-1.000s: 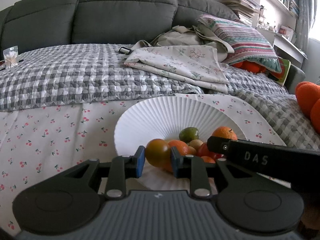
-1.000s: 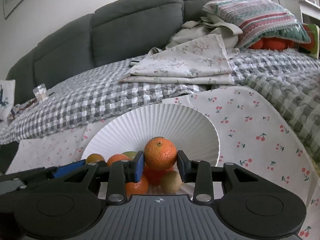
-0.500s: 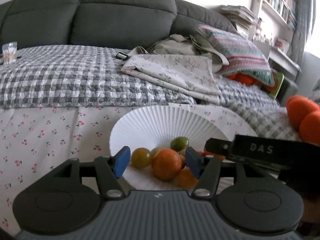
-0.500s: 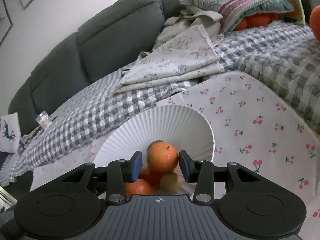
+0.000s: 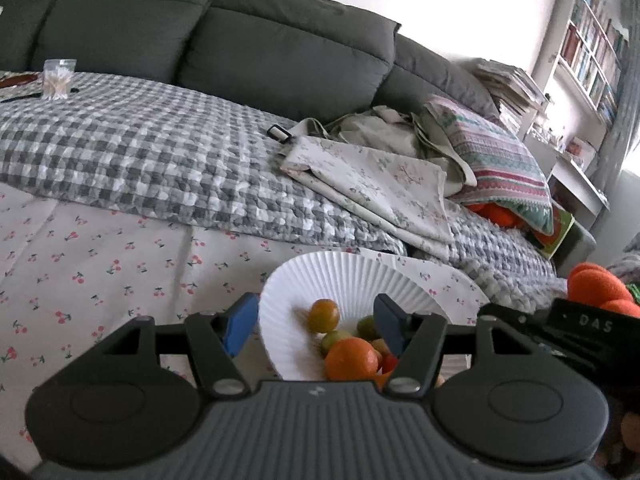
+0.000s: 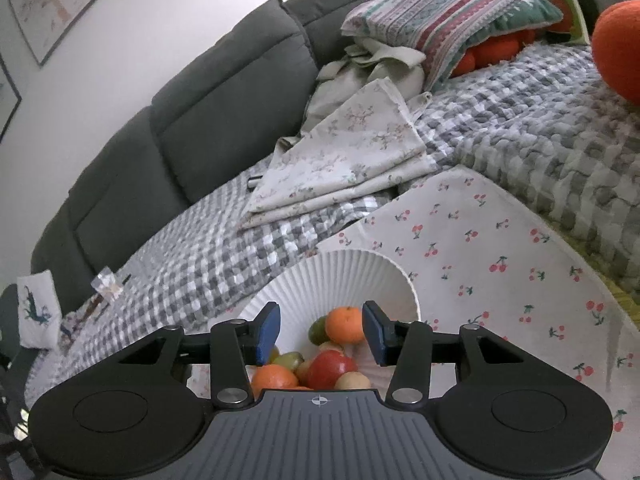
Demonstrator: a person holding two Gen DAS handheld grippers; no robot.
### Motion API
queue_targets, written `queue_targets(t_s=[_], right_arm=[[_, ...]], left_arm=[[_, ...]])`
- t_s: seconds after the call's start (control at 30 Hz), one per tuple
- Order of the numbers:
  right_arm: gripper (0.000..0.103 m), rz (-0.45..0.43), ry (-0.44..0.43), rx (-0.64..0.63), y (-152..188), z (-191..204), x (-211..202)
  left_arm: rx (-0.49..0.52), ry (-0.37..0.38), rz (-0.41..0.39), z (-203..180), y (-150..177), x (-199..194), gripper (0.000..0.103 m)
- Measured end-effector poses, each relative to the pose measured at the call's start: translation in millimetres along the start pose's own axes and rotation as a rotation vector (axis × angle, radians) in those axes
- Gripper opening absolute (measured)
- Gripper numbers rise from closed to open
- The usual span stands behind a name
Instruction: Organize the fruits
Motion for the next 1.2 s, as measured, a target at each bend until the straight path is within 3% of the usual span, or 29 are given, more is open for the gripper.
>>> queue_targets(t_s=[0.3,0.47,0.63,0.83,1.07,1.2], right_arm=[[0.046,0.067,-0.014,-0.03,5,4,-20],[0.052,0.084,-0.023,-0.104,13,8,-49],[0.054,0.062,0.002,-0.204,18,14,-82],[0.063,0.041,-0.023,-0.284,30,24,-118],[0.083,0.008,-0.029,-0.421,45,36,-152],[0.094,0.005,-0.024,-0.429,50,34,-164]], left_arm=[[-0.005,-0.05,0.038,-2,11,-32,0.063],[0.087,-0.125,0.07,-15,24,-57,0.065],[0.085,-0.147,0.105,-22,40,-86,0.071],[0.143,-0.166,0.094,-36,52,-118,0.077],[0.194,-0.175,0.074,-51,62,-145,0.088],[0.201,-0.184,0.057,-53,63,-156,0.092]])
Point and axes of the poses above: each gripper's, at about its wrist camera, not at the fingertips, and x roughly the way its jaws point, z to its left, y to its underside, the point moved 5 cm from there along x, roughly the way its jaws point, and after that the axes turned 9 degrees about -z, right-handed, at the moved point
